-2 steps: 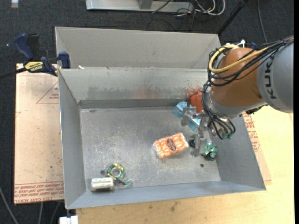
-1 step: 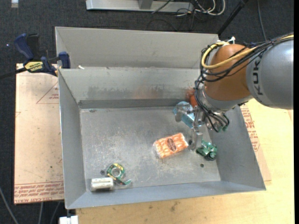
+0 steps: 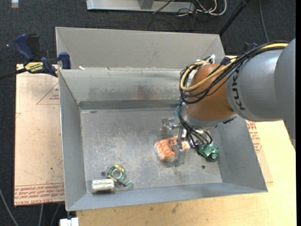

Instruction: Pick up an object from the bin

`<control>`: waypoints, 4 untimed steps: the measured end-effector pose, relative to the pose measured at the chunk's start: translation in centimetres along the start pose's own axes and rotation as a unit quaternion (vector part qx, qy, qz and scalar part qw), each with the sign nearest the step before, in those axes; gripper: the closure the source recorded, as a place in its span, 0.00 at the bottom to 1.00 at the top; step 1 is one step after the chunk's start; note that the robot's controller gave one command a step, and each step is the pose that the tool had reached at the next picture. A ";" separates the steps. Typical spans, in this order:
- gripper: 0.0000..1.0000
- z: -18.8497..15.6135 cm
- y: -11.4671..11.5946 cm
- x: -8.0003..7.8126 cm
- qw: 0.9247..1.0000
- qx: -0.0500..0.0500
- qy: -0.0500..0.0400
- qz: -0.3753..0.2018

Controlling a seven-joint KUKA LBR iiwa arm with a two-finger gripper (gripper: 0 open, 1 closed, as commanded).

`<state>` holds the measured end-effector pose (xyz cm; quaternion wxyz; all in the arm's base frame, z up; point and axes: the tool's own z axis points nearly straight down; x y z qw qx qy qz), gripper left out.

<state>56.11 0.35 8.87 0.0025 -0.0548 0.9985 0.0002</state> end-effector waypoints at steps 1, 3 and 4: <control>1.00 1.9 -9.9 -0.2 0.998 0.000 0.001 -0.066; 1.00 -14.5 -7.6 1.8 0.997 0.000 -0.001 -0.073; 1.00 -14.4 -7.6 1.8 0.997 0.000 0.001 -0.072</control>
Offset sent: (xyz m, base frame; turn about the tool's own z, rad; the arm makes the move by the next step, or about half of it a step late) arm 0.0000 0.0000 0.0000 0.0000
